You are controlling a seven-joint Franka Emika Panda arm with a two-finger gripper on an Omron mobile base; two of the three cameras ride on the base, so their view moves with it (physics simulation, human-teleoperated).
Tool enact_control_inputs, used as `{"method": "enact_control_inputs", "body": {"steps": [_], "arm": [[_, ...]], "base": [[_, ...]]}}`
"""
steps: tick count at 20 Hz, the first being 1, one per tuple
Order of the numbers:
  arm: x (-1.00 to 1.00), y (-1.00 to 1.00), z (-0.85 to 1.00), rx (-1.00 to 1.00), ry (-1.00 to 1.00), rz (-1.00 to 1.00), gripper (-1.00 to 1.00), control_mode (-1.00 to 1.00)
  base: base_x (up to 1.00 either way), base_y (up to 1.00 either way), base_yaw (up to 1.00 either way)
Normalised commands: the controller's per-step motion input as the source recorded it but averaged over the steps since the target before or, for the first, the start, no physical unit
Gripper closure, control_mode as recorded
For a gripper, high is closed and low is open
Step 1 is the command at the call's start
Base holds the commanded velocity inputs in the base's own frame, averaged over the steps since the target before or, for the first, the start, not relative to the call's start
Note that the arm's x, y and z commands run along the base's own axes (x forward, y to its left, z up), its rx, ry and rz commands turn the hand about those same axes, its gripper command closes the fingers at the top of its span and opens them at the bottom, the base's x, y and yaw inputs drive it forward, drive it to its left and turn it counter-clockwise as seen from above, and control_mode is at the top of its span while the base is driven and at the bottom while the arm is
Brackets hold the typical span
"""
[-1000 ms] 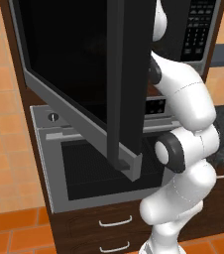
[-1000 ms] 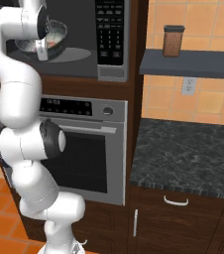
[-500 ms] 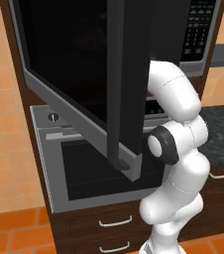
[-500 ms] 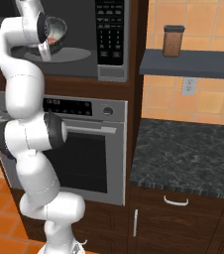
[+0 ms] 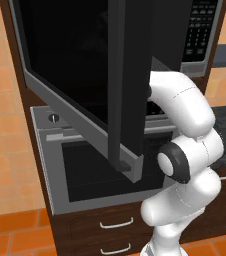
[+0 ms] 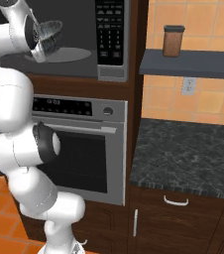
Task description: Open the microwave, place the bowl with waffle inside the microwave, then close the microwave door and turn it on.
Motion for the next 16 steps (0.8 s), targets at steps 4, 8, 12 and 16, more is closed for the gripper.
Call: {"method": "enact_control_inputs", "body": {"steps": [4, 8, 12, 16], "arm": [[-0.02, 0.00, 0.00, 0.00, -0.01, -0.04, -1.00, -1.00], [-0.17, 0.00, 0.00, 0.00, -0.12, 0.00, -1.00, -1.00], [-0.85, 0.00, 0.26, 0.00, -0.21, 0.00, -1.00, -1.00], [-0.96, -0.17, 0.14, 0.00, -0.07, -0.02, -1.00, -1.00]], "base": [[0.00, 0.00, 0.00], [0.00, 0.00, 0.00], [0.00, 0.00, 0.00], [0.00, 0.00, 0.00]]}}
